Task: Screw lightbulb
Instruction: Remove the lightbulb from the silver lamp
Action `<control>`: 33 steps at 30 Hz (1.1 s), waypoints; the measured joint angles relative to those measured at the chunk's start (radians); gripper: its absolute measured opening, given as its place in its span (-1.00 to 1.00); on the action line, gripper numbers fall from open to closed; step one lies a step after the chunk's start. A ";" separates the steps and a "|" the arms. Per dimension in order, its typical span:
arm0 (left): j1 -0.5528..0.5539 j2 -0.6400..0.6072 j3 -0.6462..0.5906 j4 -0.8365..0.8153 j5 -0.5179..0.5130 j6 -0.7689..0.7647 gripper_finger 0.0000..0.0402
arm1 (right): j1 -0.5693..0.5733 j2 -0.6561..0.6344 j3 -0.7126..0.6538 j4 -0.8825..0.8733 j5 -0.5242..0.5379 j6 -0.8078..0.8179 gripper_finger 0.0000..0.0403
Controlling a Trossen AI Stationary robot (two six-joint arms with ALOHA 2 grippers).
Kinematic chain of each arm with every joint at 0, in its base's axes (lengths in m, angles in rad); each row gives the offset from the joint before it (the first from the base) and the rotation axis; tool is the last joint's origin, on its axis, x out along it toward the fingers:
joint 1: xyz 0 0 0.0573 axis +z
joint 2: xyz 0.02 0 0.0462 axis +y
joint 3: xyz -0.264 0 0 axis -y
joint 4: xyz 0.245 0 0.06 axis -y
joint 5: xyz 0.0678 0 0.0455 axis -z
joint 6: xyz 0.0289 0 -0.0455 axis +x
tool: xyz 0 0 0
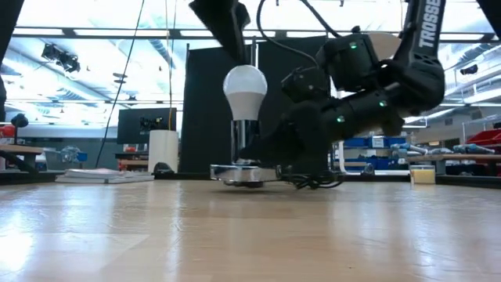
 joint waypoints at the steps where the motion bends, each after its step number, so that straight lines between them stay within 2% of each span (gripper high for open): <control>1: 0.004 -0.001 0.000 -0.035 -0.001 0.002 0.33 | -0.007 0.000 0.012 -0.014 -0.020 -0.002 -0.04; 6: 0.031 -0.006 -0.001 -0.083 0.002 0.006 0.33 | -0.030 0.000 0.080 -0.089 -0.046 -0.044 -0.04; 12: 0.011 -0.059 -0.001 -0.095 -0.025 -0.022 0.33 | -0.059 0.012 0.130 -0.074 -0.112 -0.070 -0.04; 17: -0.041 -0.109 -0.002 -0.100 -0.117 -0.101 0.33 | -0.066 0.140 0.187 -0.034 -0.153 -0.026 -0.04; 21: -0.083 -0.117 -0.030 -0.130 -0.135 -0.196 0.32 | -0.037 0.221 0.251 -0.006 -0.167 0.002 -0.04; 28: -0.172 -0.116 -0.133 -0.108 -0.195 -0.333 0.32 | 0.004 0.257 0.302 0.000 -0.168 0.018 -0.04; 33: -0.188 -0.117 -0.143 -0.105 -0.192 -0.379 0.32 | 0.012 0.254 0.305 -0.009 -0.171 0.017 -0.04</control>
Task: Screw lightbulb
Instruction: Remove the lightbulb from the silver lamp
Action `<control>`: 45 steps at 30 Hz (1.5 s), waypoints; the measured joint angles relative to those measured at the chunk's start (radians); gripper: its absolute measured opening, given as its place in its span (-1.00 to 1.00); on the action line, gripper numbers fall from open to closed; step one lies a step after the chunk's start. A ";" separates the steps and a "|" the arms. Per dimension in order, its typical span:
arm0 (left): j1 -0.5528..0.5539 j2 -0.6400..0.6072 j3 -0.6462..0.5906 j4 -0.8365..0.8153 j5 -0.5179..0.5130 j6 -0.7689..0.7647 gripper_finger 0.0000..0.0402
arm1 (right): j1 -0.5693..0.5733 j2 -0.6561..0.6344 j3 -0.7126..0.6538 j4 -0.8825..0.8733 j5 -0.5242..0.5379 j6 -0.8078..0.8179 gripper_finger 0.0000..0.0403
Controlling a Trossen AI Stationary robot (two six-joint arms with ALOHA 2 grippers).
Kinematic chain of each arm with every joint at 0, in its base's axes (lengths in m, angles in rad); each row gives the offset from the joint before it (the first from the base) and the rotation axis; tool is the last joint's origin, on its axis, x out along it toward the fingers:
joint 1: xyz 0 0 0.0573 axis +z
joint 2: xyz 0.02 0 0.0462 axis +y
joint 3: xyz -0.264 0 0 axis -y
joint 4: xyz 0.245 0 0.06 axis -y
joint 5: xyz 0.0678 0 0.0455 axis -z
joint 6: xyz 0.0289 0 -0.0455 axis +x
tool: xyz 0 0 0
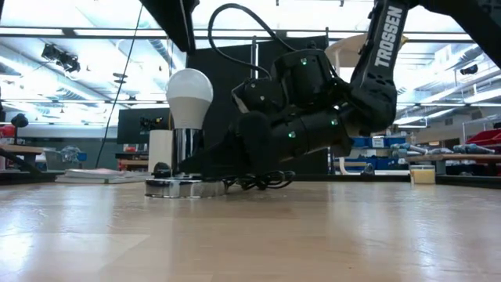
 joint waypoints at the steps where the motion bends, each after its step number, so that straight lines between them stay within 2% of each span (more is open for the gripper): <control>1: 0.000 0.000 0.001 0.000 0.012 -0.001 0.32 | 0.000 0.000 0.002 -0.003 0.000 0.000 -0.04; 7: 0.023 0.000 0.001 0.002 0.098 0.080 0.34 | -0.001 0.000 0.002 -0.009 0.000 0.003 -0.04; 12: 0.065 0.001 0.002 0.001 0.191 0.159 0.46 | -0.001 0.000 0.002 -0.008 0.000 0.003 -0.04; 21: 0.149 0.031 -0.002 -0.023 0.209 0.204 0.71 | -0.001 -0.001 0.002 -0.009 -0.003 0.004 -0.04; 28: 0.173 0.034 -0.067 0.039 0.318 0.231 0.72 | -0.001 -0.001 0.001 -0.005 -0.006 0.018 -0.04; 37: 0.173 0.034 -0.079 0.081 0.333 0.378 0.69 | -0.001 -0.001 0.001 -0.008 -0.006 0.018 -0.04; 45: 0.173 0.060 -0.079 0.106 0.345 0.387 0.57 | 0.000 -0.001 0.000 -0.004 -0.006 0.017 -0.04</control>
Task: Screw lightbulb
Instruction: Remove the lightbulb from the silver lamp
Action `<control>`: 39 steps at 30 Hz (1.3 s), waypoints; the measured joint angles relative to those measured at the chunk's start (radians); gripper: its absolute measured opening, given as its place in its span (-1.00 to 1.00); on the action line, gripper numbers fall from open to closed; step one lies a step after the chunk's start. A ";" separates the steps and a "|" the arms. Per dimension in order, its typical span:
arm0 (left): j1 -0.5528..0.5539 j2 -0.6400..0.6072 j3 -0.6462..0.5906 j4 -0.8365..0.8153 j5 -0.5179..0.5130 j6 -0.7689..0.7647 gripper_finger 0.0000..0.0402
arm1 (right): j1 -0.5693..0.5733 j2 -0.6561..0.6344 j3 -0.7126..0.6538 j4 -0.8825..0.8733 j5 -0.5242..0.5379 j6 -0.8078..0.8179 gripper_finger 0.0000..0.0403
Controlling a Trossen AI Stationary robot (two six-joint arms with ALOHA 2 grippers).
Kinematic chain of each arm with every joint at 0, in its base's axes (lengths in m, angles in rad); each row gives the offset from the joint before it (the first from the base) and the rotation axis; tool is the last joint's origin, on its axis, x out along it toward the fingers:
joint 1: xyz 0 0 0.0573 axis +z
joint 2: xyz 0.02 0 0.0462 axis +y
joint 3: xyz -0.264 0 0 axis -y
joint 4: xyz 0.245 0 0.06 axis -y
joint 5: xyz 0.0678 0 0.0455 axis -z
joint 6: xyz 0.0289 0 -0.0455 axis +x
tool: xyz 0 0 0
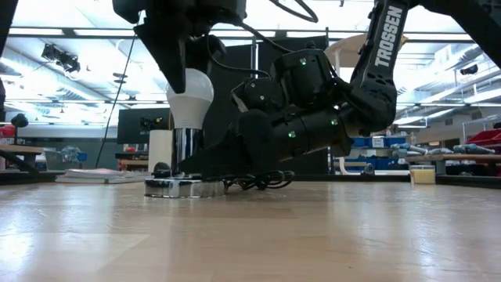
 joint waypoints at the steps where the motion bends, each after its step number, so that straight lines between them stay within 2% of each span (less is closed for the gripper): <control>1: 0.000 0.004 0.000 0.002 0.000 -0.003 0.57 | 0.000 0.000 0.000 0.000 0.000 0.000 -0.04; 14: -0.002 0.008 -0.077 0.038 0.011 -0.071 0.62 | 0.000 0.000 0.000 0.000 -0.001 0.001 -0.04; 19: -0.003 0.008 -0.077 0.036 0.001 -0.059 0.54 | -0.001 0.000 0.000 0.000 -0.001 0.001 -0.04; 25: -0.004 0.008 -0.080 0.048 -0.030 -0.084 0.36 | -0.001 0.000 0.000 -0.001 -0.003 0.001 -0.04; 29: -0.004 0.008 -0.080 0.055 -0.032 -0.192 0.31 | -0.002 0.000 0.000 -0.002 -0.005 0.010 -0.04; 39: -0.034 0.008 -0.082 0.092 -0.049 -0.711 0.37 | -0.006 -0.001 0.000 -0.004 0.003 0.016 -0.04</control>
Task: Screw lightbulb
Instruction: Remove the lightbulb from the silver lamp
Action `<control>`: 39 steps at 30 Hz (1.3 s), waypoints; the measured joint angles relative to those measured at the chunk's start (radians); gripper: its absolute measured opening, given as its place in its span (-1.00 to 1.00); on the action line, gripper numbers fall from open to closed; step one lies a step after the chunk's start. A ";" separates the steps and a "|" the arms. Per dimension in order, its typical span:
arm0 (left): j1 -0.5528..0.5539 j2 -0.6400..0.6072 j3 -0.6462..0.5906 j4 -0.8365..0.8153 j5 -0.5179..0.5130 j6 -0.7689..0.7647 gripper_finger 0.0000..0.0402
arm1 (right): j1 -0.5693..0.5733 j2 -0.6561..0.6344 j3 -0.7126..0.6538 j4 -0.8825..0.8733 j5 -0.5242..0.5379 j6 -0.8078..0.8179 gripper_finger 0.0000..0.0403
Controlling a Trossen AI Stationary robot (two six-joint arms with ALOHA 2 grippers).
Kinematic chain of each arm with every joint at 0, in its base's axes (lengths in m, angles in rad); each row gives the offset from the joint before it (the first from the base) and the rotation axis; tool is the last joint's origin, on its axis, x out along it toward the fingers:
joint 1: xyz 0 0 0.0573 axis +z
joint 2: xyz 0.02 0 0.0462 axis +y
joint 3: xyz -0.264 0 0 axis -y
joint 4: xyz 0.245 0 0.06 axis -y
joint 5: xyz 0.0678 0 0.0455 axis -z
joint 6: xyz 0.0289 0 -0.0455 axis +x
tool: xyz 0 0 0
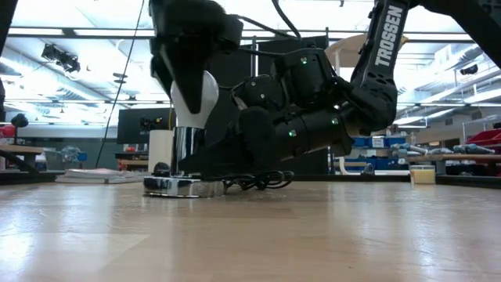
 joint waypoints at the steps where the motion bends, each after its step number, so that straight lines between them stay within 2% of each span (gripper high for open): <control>1: -0.007 0.001 0.000 0.005 -0.016 -0.063 0.37 | 0.000 0.000 0.000 0.000 0.000 0.000 -0.04; 4: -0.020 0.001 0.000 0.015 -0.043 -0.198 0.38 | 0.000 -0.001 0.000 0.001 -0.004 -0.001 -0.04; 8: -0.027 0.001 0.000 0.030 -0.042 -0.198 0.41 | 0.000 -0.001 0.000 0.002 -0.007 -0.007 -0.04; 13: -0.027 -0.001 0.000 0.035 -0.015 -0.038 0.60 | 0.000 -0.001 0.001 0.003 -0.016 -0.010 -0.04; 18: -0.015 -0.001 0.002 0.036 -0.004 0.052 0.83 | -0.001 -0.001 0.001 0.001 -0.015 -0.006 -0.04; 21: -0.013 -0.001 0.013 0.012 -0.004 0.105 0.91 | -0.003 -0.001 0.002 -0.001 -0.014 -0.005 -0.04; 30: -0.013 -0.001 0.061 -0.100 -0.009 0.329 0.89 | -0.004 -0.001 0.002 -0.011 -0.014 -0.008 -0.04; 39: -0.013 -0.001 0.068 -0.134 -0.027 0.725 0.89 | -0.004 0.000 0.002 -0.013 -0.020 -0.015 -0.04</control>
